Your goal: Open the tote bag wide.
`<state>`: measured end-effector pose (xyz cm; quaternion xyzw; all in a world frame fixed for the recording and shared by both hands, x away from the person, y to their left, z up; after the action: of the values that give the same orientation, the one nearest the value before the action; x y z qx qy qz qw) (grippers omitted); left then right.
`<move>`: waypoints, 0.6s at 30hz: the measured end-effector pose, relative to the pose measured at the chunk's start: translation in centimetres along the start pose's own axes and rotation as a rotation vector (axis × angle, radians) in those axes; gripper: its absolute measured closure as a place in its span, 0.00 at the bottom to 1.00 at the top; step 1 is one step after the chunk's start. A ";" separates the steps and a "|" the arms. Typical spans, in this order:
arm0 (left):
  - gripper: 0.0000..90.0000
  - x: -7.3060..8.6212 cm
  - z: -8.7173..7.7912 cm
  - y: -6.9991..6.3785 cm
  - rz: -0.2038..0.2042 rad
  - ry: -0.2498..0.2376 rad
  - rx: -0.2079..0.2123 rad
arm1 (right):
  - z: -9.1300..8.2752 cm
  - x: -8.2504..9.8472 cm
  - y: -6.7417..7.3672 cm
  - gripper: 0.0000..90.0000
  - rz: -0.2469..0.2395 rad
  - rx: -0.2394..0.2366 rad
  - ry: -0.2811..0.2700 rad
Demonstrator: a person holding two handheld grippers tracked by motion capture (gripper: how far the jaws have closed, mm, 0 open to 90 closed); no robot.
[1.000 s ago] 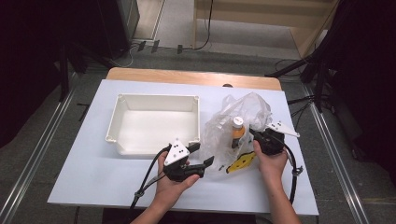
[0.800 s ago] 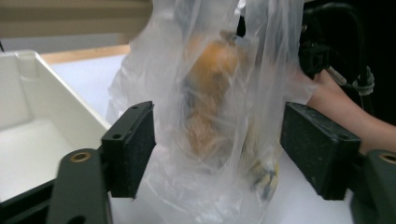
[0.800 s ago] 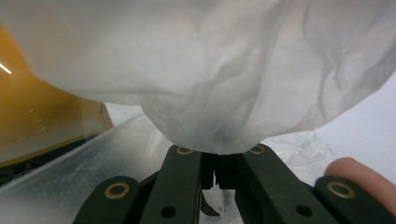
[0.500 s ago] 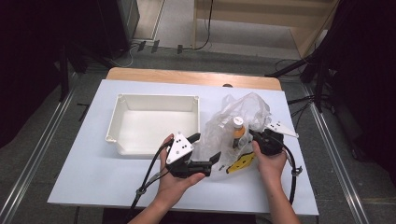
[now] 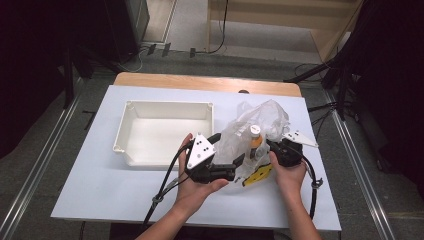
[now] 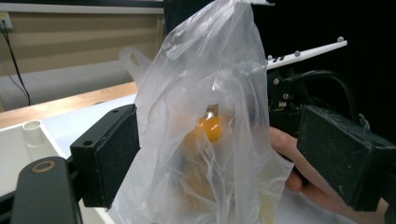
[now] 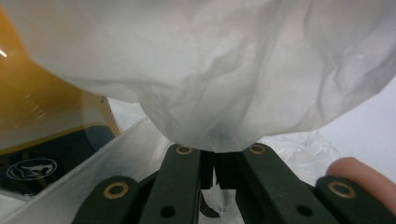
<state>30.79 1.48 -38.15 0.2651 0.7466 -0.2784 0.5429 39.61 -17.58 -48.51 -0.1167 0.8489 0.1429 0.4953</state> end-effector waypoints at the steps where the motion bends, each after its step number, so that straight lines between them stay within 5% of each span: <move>1: 0.15 -0.1 0.2 0.0 0.003 -0.001 -0.001 | 0.0 0.0 0.0 1.00 -0.003 0.001 0.001; 7: 0.15 0.1 1.5 0.7 0.000 0.032 -0.012 | 0.1 0.2 0.2 1.00 -0.017 0.006 0.007; 10: 0.24 0.5 2.1 0.9 -0.002 0.052 0.001 | 0.1 0.3 0.2 1.00 -0.022 0.005 0.009; 13: 0.46 1.0 2.7 1.2 0.016 0.074 -0.010 | 0.1 0.3 0.2 1.00 -0.023 0.003 0.011; 14: 0.65 1.2 2.8 1.2 0.017 0.082 -0.013 | 0.1 0.4 0.2 1.00 -0.023 0.003 0.013; 15: 0.65 1.4 2.9 1.4 0.015 0.094 -0.021 | 0.1 0.4 0.2 1.00 -0.023 0.003 0.013; 18: 0.89 1.9 3.3 1.8 -0.006 0.125 -0.025 | 0.1 0.4 0.2 1.00 -0.024 0.002 0.013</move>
<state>33.72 0.67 -41.05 0.2730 0.7833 -0.2535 0.4977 39.42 -17.39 -48.90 -0.1275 0.8508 0.1353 0.4915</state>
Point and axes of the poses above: each handheld gripper's, and its own axes: z roughly forward along the jaws, x roughly out of its underside, y roughly to its left, the point moved 7 cm from there along z, roughly forward along the jaws, and after that the axes turned 2 degrees about -z, right-handed, at the moved point
